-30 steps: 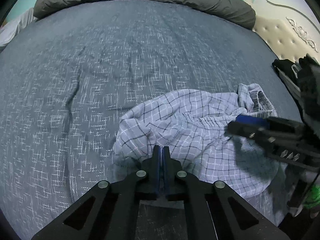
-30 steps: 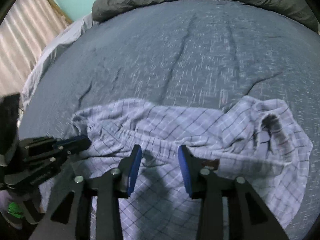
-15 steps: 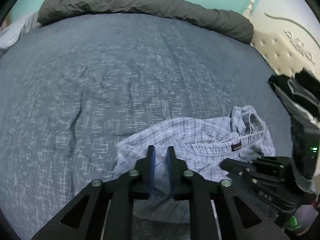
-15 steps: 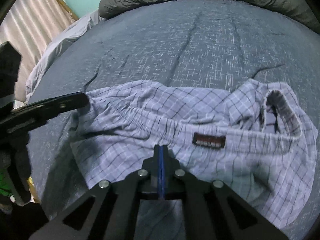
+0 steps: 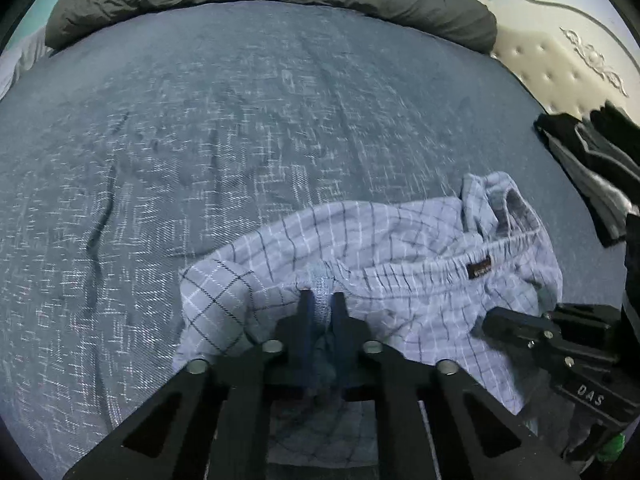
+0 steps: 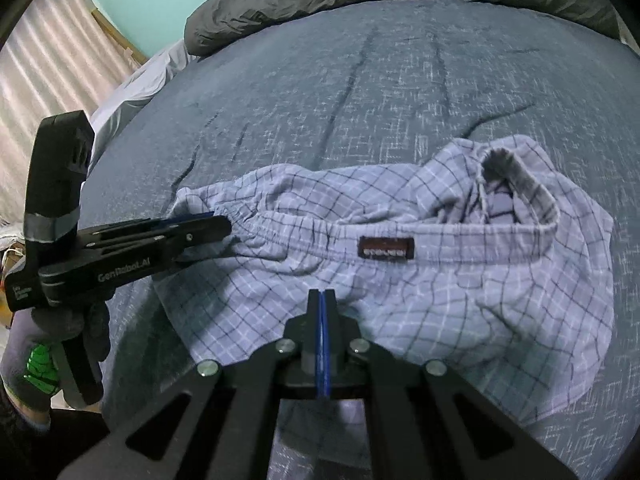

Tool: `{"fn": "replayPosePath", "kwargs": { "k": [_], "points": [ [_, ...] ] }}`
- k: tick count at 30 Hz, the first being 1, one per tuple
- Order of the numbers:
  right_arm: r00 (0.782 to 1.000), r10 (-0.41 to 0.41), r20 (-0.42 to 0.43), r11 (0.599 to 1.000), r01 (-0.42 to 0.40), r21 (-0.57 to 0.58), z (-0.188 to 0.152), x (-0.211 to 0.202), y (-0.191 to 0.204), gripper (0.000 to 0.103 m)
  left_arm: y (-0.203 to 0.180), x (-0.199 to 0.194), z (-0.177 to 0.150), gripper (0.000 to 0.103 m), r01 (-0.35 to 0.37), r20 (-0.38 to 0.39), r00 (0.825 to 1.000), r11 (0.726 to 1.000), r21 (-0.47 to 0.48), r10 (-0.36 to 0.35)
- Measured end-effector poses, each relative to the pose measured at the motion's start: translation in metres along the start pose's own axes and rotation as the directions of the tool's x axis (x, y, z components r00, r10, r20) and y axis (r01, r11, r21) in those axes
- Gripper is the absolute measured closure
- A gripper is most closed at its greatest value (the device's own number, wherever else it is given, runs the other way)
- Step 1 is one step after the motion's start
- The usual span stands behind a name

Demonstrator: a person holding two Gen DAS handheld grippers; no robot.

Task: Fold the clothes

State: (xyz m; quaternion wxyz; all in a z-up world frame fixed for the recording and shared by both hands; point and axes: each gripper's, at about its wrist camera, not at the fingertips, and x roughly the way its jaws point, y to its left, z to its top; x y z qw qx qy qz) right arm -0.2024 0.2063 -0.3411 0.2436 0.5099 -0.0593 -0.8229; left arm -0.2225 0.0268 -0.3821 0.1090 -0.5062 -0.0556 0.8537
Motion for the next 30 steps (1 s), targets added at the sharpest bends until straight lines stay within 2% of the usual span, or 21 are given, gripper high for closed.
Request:
{"fn": "replayPosePath", "kwargs": {
  "k": [4, 10, 12, 15, 18, 21, 25, 28, 30],
  "points": [
    [1.0, 0.016, 0.011, 0.999, -0.016, 0.027, -0.001, -0.002, -0.003, 0.103, -0.002, -0.015, -0.005, 0.1, 0.007, 0.029, 1.0, 1.0, 0.004, -0.007],
    [0.997, 0.033, 0.073, 0.997, -0.038, 0.069, -0.005, -0.015, -0.013, 0.103, -0.001, -0.058, -0.029, 0.1, 0.046, 0.057, 0.997, 0.999, -0.004, -0.046],
    [0.995, 0.042, 0.089, 0.996, -0.049, 0.081, -0.008, -0.015, -0.015, 0.103, -0.002, -0.057, -0.04, 0.1, 0.041, 0.029, 0.999, 0.999, -0.009, -0.041],
    [0.993, 0.055, 0.107, 0.994, -0.064, 0.09, -0.01, -0.017, -0.017, 0.102, 0.004, -0.038, -0.051, 0.1, 0.033, -0.052, 0.998, 0.999, -0.031, -0.034],
    [0.99, 0.066, 0.122, 0.994, -0.077, 0.083, -0.009, -0.018, -0.015, 0.102, 0.012, -0.033, -0.055, 0.098, 0.031, -0.07, 0.997, 0.997, -0.076, -0.037],
    [0.987, 0.074, 0.143, 0.994, -0.085, 0.074, -0.007, -0.021, -0.014, 0.102, 0.014, -0.042, -0.051, 0.096, 0.024, -0.04, 0.999, 0.996, -0.086, -0.027],
    [0.982, 0.069, 0.177, 0.994, -0.083, 0.075, -0.005, -0.025, -0.018, 0.102, 0.014, -0.058, -0.039, 0.09, 0.009, 0.045, 0.999, 0.995, -0.097, -0.005],
    [0.977, 0.065, 0.203, 0.992, -0.085, 0.092, 0.0, -0.028, -0.024, 0.102, 0.006, -0.065, -0.023, 0.089, -0.002, 0.118, 0.993, 0.998, -0.056, 0.009],
    [0.973, 0.061, 0.223, 0.991, -0.085, 0.104, 0.006, -0.026, -0.028, 0.102, 0.001, -0.061, -0.011, 0.088, 0.003, 0.14, 0.99, 0.999, -0.037, 0.002]
  ]
}}
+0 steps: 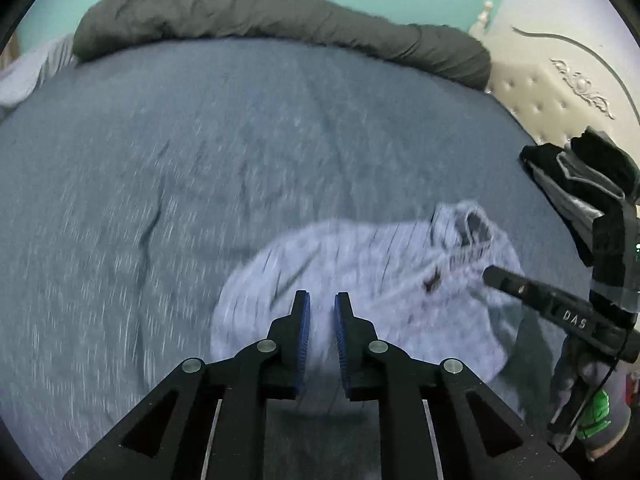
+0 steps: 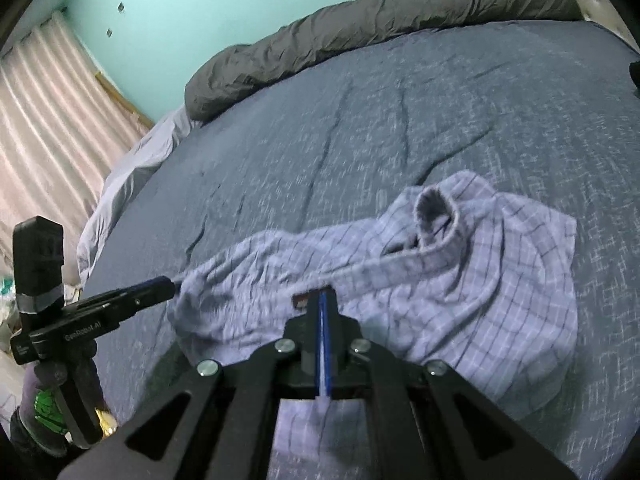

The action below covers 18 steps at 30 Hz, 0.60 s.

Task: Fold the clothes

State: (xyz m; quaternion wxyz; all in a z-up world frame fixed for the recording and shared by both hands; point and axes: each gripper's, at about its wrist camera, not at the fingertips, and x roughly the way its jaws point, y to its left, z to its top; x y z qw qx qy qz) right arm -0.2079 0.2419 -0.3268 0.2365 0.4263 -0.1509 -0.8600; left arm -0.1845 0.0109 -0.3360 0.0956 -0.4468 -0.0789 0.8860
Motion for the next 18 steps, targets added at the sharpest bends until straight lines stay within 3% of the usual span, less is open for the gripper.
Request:
{"fn": "replayPosePath", "kwargs": {
  "k": [4, 8, 13, 18],
  "points": [
    [1.0, 0.003, 0.014, 1.0, -0.003, -0.013, 0.014, 0.012, 0.0, 0.102, 0.011, 0.016, 0.008, 0.088, -0.026, -0.003, 1.0, 1.0, -0.018, 0.026],
    [1.0, -0.027, 0.005, 0.999, 0.027, -0.046, 0.023, 0.027, 0.0, 0.102, 0.016, 0.036, 0.007, 0.088, -0.057, -0.056, 0.997, 0.998, 0.001, 0.057],
    [0.993, -0.082, -0.082, 0.994, 0.075, -0.077, 0.018, 0.048, -0.001, 0.102, 0.013, 0.046, -0.006, 0.088, -0.098, -0.14, 0.985, 0.995, 0.034, 0.102],
    [0.965, -0.146, -0.219, 0.98, 0.11, -0.167, -0.006, 0.063, 0.006, 0.102, 0.01, 0.047, -0.019, 0.088, -0.063, -0.199, 0.978, 0.998, 0.03, 0.068]
  ]
}}
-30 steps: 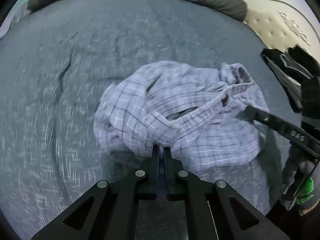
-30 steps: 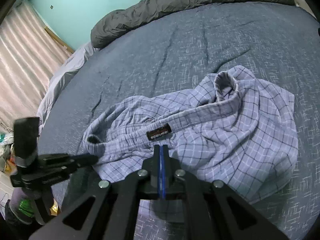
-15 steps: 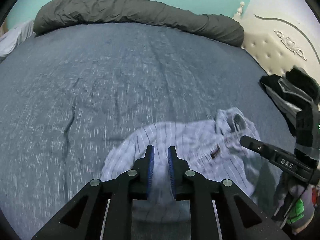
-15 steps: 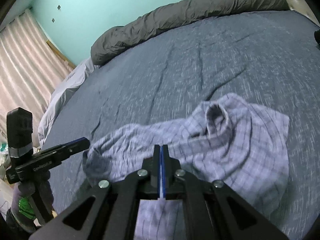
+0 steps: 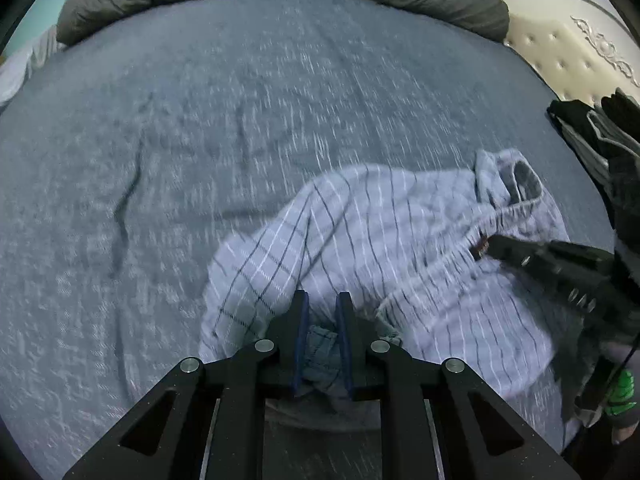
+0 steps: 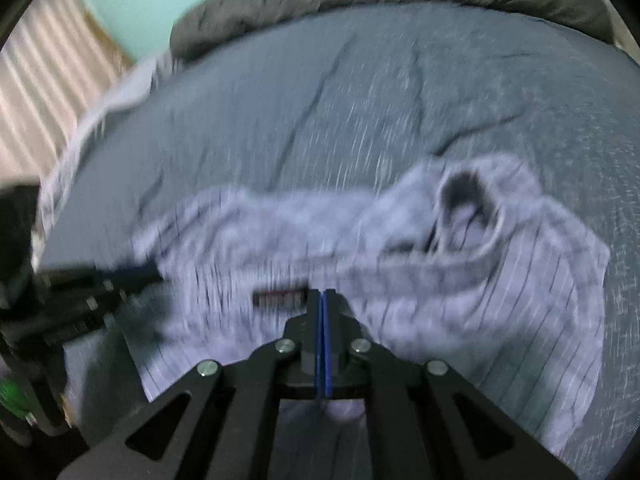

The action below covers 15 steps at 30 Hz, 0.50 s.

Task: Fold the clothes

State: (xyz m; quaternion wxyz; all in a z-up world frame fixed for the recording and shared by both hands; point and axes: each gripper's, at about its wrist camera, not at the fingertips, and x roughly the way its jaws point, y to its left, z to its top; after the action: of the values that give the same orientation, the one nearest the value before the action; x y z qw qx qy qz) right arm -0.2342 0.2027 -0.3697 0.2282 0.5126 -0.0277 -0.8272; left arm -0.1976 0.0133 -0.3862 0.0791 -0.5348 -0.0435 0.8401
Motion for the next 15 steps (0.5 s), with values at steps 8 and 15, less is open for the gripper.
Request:
{"fn": "replayPosePath", "kwargs": {
  "k": [8, 15],
  "points": [
    [0.999, 0.053, 0.012, 0.997, -0.054, 0.061, -0.001, -0.013, -0.011, 0.102, 0.0, -0.01, 0.003, 0.088, 0.012, 0.038, 0.999, 1.0, -0.009, -0.012],
    [0.982, 0.1, 0.157, 0.994, -0.106, 0.027, 0.021, -0.023, -0.004, 0.102, -0.014, -0.002, 0.014, 0.088, 0.03, 0.036, 0.999, 0.999, 0.043, -0.031]
  ]
}}
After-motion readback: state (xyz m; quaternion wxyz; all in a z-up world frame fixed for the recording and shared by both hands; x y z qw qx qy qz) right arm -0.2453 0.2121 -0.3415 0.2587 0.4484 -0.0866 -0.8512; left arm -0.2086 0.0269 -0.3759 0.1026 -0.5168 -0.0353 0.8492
